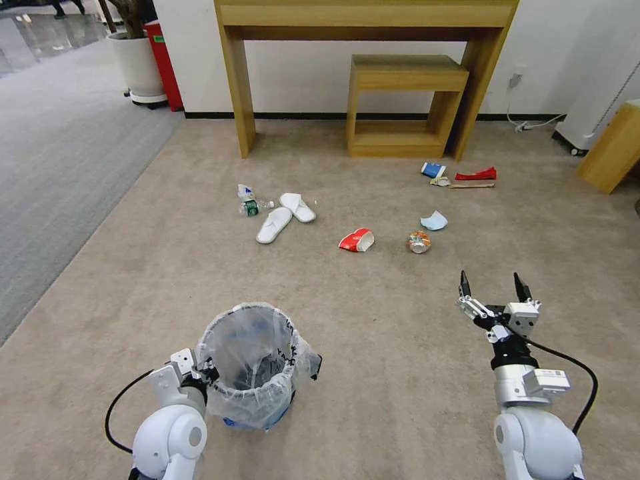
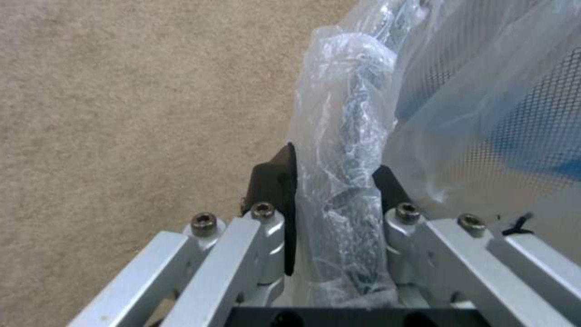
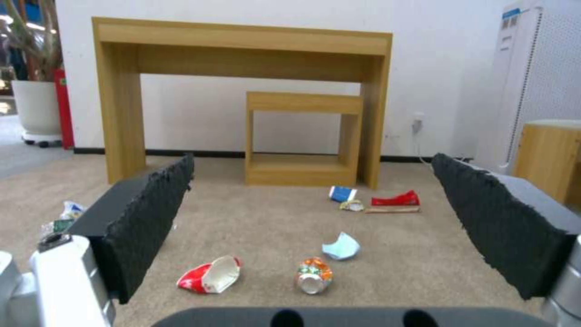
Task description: Pick up the trash bin and place the garbage on the floor into it.
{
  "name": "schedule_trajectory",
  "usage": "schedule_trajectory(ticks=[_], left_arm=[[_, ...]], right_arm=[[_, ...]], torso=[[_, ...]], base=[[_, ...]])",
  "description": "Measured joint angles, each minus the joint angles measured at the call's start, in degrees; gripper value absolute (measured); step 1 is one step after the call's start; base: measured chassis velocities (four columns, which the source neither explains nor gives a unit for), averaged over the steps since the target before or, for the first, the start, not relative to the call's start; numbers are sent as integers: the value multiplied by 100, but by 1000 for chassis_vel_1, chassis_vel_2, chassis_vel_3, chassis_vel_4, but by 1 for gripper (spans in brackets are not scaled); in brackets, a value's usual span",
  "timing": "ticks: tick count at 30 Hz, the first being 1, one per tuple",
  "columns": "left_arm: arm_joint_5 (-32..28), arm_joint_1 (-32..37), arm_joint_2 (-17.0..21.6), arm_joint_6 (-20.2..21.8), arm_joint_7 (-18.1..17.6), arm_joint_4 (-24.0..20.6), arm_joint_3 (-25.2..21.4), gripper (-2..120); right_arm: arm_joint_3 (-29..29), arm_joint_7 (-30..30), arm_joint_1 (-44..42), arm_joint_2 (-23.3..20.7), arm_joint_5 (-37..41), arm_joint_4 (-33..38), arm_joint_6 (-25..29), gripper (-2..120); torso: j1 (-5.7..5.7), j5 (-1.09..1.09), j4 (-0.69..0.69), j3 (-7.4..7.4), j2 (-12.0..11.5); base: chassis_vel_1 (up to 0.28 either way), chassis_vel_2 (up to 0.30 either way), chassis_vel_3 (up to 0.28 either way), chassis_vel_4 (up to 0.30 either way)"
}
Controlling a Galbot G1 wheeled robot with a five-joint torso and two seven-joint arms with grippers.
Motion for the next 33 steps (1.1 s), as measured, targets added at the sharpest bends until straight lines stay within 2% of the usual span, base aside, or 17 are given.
schedule_trajectory(ticks=[4, 7, 10, 24, 33], left_arm=[[51, -31, -34, -20, 35, 1, 40, 19], [74, -41, -32, -25, 77, 1, 54, 6], [77, -47, -23, -30, 104, 1, 50, 2], [202, -73, -1, -138, 313, 63, -47, 2], [529, 21, -2, -323, 612, 107, -194, 2]], right_arm=[[26, 1, -7, -15, 4, 2, -1, 100], [34, 3, 15, -11, 6, -2, -1, 100], [32, 3, 23, 2, 5, -12, -4, 100], [8, 2, -10, 46, -23, -17, -1, 100], [-26, 1, -53, 90, -40, 61, -7, 100]], torso=[[0, -3, -2, 2, -2], [0, -6, -4, 2, -3], [0, -6, -4, 2, -4], [0, -6, -4, 2, -4], [1, -6, -3, 2, -4]], base=[[0, 0, 0, 0], [0, 0, 0, 0], [0, 0, 0, 0], [0, 0, 0, 0], [0, 0, 0, 0]])
